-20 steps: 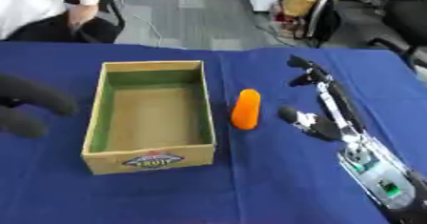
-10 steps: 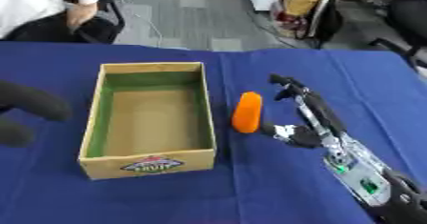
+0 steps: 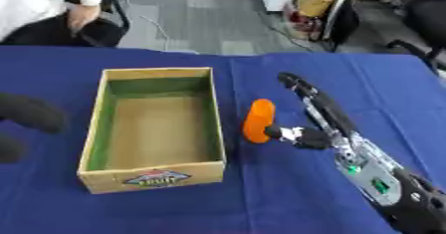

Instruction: Pick up objects on the table and place them in the box.

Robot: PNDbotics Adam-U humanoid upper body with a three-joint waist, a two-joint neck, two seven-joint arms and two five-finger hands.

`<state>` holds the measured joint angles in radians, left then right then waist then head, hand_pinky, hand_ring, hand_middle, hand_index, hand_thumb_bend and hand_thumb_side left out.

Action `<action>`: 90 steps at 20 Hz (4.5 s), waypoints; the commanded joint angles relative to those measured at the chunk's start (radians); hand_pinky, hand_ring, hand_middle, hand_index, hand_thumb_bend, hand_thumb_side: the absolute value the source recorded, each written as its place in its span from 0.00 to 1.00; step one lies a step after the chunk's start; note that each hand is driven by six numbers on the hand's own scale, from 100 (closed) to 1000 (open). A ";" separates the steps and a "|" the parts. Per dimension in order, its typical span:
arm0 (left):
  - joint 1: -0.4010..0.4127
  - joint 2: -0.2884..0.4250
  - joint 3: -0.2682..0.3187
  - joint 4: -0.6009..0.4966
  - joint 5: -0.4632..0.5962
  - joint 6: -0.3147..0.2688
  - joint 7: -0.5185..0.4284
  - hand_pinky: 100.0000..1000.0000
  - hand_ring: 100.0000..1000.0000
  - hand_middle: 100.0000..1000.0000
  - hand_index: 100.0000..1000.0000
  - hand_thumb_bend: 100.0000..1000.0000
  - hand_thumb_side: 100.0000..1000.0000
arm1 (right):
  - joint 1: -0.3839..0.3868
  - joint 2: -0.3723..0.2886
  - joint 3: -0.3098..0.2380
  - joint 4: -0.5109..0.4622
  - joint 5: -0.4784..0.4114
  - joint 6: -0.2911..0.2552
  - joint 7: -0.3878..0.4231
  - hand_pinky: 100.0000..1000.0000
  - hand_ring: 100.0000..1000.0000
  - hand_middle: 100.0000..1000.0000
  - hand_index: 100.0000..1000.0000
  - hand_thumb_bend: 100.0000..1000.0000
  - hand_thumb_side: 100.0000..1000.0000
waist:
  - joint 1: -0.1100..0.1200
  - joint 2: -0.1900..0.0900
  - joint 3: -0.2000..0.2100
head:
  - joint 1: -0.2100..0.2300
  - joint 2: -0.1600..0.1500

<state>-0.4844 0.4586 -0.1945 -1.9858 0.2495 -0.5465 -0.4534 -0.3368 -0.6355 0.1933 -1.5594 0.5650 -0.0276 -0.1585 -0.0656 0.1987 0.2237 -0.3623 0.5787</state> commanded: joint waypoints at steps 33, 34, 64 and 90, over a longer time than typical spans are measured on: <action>-0.101 -0.050 0.002 -0.014 0.007 -0.004 0.004 0.69 0.63 0.70 0.70 0.03 0.83 | -0.106 -0.102 0.008 0.148 0.003 -0.039 0.085 0.84 0.84 0.97 1.00 0.83 1.00 | -0.008 0.037 0.069 | -0.146 -0.087; -0.102 -0.050 0.002 -0.014 0.008 -0.003 0.003 0.69 0.63 0.70 0.70 0.03 0.83 | -0.106 -0.104 0.008 0.147 0.008 -0.042 0.084 0.82 0.83 0.97 1.00 0.83 1.00 | -0.009 0.037 0.070 | -0.153 -0.087; -0.145 -0.073 0.001 -0.014 0.015 0.004 -0.004 0.69 0.63 0.70 0.70 0.03 0.83 | -0.123 -0.133 0.003 0.173 0.090 -0.082 0.068 0.51 0.66 0.83 0.93 0.77 1.00 | -0.020 0.062 0.110 | -0.155 -0.089; -0.152 -0.078 0.004 -0.014 0.006 0.002 -0.004 0.69 0.64 0.70 0.70 0.03 0.83 | -0.105 -0.092 0.002 0.217 0.056 -0.166 -0.140 0.00 0.00 0.32 0.54 0.58 0.69 | -0.013 0.074 0.115 | -0.155 -0.106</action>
<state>-0.6214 0.3791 -0.1946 -1.9858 0.2566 -0.5441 -0.4584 -0.4385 -0.7129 0.2038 -1.3416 0.6195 -0.1859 -0.2806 -0.0840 0.2876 0.3397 -0.5187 0.4842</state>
